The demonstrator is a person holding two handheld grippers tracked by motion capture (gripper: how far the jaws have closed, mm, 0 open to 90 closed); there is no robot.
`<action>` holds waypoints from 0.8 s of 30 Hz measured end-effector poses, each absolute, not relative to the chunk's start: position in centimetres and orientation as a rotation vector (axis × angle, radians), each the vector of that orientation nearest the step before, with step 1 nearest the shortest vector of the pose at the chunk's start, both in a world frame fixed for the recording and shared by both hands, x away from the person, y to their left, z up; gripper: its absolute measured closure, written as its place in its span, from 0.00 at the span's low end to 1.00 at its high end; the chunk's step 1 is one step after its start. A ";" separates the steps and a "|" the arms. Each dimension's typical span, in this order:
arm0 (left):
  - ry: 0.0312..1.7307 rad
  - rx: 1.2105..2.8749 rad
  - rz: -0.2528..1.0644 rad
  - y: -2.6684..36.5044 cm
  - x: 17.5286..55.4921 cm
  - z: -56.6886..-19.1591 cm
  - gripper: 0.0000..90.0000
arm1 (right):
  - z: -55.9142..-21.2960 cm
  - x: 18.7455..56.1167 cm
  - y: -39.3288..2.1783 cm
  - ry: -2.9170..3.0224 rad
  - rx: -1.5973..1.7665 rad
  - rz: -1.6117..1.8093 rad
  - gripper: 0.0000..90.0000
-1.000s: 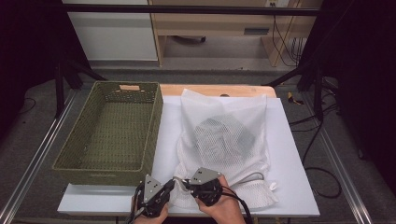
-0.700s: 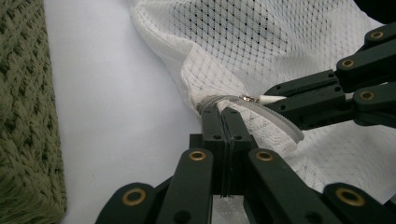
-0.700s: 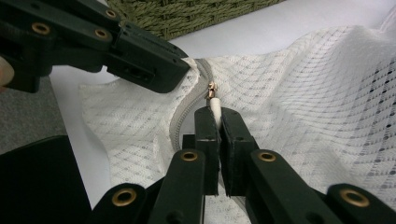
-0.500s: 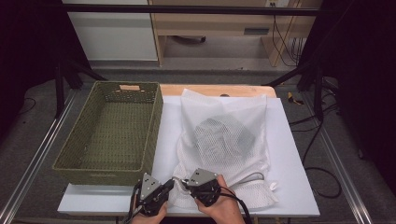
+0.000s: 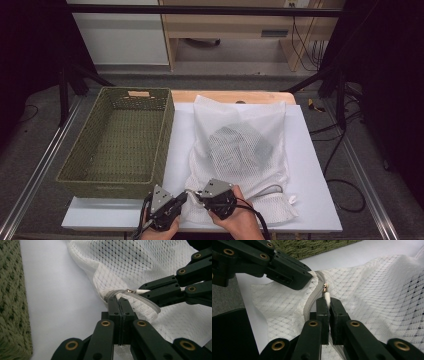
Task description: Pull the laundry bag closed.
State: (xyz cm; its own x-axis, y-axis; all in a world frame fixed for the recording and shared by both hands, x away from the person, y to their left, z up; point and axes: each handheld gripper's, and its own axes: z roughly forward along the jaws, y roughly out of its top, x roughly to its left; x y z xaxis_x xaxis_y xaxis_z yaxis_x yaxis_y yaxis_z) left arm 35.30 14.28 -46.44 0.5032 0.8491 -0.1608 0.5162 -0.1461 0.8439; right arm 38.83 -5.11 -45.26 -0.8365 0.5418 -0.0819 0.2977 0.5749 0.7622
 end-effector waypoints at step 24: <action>1.122 1.830 0.449 15.0 35.1 -46.5 1.00 | -46.1 40.2 -9.0 2.566 0.638 1.161 0.97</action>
State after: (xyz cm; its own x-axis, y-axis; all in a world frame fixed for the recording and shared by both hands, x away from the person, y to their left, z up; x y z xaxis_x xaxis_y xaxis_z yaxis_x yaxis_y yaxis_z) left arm 35.14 14.99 -46.45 0.5190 0.8423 -0.1452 0.5097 -0.1687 0.8436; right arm 40.22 -9.05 -46.12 -0.8718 0.4874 -0.0487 0.2851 0.5858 0.7587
